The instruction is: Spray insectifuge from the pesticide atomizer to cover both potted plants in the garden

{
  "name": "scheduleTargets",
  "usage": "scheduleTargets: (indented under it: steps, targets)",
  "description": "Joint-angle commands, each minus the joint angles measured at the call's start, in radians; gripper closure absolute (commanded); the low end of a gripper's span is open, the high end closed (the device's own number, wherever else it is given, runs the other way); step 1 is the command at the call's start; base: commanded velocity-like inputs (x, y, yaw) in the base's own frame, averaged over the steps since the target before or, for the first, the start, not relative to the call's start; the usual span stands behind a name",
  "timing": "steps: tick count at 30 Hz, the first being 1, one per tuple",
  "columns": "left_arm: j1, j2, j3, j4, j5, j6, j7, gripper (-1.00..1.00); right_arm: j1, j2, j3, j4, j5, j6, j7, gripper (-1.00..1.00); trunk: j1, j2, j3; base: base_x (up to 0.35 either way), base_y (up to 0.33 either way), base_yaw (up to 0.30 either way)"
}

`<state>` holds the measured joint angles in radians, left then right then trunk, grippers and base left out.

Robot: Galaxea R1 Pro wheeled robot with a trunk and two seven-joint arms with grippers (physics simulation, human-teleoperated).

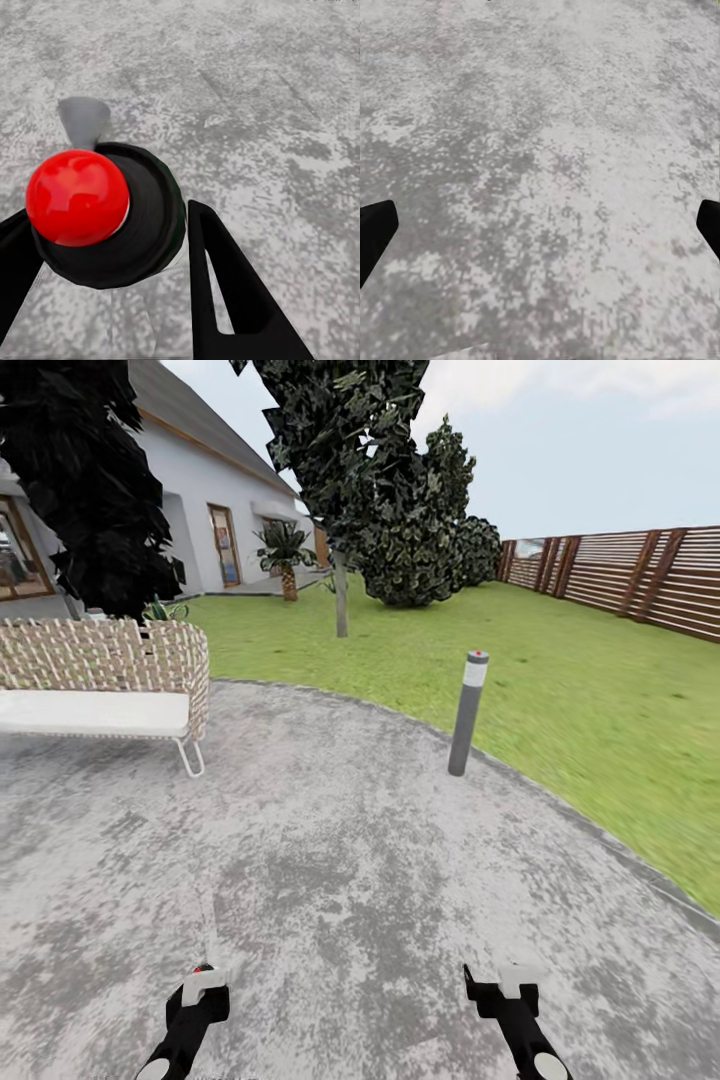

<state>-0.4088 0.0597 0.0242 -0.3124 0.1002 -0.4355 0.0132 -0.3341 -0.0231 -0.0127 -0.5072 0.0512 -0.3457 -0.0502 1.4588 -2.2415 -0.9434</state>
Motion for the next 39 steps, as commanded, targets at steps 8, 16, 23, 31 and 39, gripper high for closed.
scheduleTargets:
  steps: [8,16,23,31,39]
  targets:
    - [-0.001,-0.001,-0.003,0.004,0.009,-0.004,0.000,1.00,0.025,-0.020,-0.003,0.071,0.004,-0.077,-0.003,-1.00,0.000,0.000,0.005,0.000,0.000,0.244]
    - [0.002,0.001,-0.002,0.012,0.008,-0.004,0.000,1.00,0.045,-0.018,-0.002,0.217,0.004,-0.343,0.000,-1.00,0.000,0.000,0.007,0.002,0.000,0.236]
    - [0.026,0.007,-0.001,0.010,0.008,-0.006,0.001,1.00,0.046,-0.018,-0.002,0.225,0.004,-0.356,0.000,-1.00,0.000,0.000,0.007,0.231,0.000,0.231]
    - [0.037,0.008,-0.001,0.011,0.008,-0.008,0.004,1.00,0.046,-0.017,-0.001,0.241,0.004,-0.355,0.000,-1.00,0.000,0.000,0.007,0.336,0.000,0.231]
    - [0.038,0.008,-0.001,0.010,0.009,-0.005,0.003,1.00,0.046,-0.015,-0.001,0.245,0.004,-0.355,0.000,-1.00,0.000,0.000,0.007,0.340,0.000,0.252]
